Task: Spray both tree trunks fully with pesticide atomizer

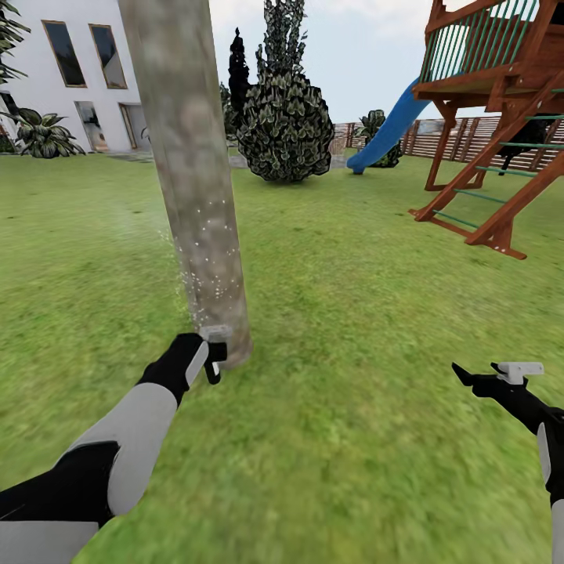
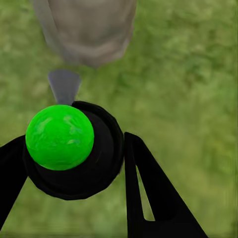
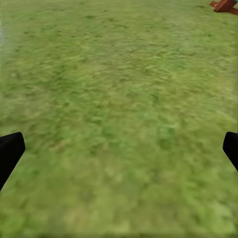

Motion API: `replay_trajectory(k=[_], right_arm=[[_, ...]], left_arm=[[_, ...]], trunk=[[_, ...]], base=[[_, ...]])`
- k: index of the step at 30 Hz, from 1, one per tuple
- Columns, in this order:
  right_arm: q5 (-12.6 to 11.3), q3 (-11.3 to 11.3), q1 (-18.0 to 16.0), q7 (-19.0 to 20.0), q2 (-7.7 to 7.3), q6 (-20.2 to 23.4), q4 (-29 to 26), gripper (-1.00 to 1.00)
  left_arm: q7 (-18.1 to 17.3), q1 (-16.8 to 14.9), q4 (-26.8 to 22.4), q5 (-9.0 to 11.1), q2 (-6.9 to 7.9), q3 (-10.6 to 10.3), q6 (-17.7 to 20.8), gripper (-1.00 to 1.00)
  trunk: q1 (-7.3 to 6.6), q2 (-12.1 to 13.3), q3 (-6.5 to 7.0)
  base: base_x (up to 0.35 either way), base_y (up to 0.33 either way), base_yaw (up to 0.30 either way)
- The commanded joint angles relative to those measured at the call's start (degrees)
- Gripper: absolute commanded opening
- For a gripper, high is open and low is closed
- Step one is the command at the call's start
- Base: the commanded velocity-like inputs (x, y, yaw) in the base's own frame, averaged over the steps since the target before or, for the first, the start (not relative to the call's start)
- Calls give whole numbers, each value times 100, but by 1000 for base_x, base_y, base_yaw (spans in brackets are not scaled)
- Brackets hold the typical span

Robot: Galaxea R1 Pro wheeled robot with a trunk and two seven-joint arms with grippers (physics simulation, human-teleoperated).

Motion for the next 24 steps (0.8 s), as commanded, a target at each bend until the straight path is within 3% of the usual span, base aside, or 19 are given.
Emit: replay_trajectory(k=[1,7,9,10,11,13,19,24], right_arm=[[0,-2,0,1,0,0,-1,100],[-9,-9,0,5,-9,1,-10,100],[-3,-9,0,2,-9,0,-4,100],[-5,-9,0,2,-9,0,-3,100],[-5,-6,0,3,-7,0,-1,100],[-4,-1,0,6,-1,0,-1,100],[-7,0,0,6,1,0,-1,100],[0,7,0,2,16,0,7,100]], left_arm=[[-2,2,6,1,0,2,-4,-100],[4,126,-8,-12,0,3,-16,-100],[33,174,8,-31,0,3,-214,-100],[108,236,-2,-34,0,3,-321,-100],[470,324,9,-5,0,3,-449,-100],[665,357,14,16,-6,3,-607,-100],[707,363,15,12,0,12,-648,-100],[708,368,15,19,-8,12,-655,-100]], trunk=[[0,0,0],[0,0,0],[0,0,0],[0,0,0],[0,0,0],[0,0,0],[0,0,0],[0,0,0]], base=[[0,0,0],[0,-169,0],[0,-268,0],[0,-270,0],[0,-271,72],[0,-272,219],[129,-237,263],[152,-229,29]])
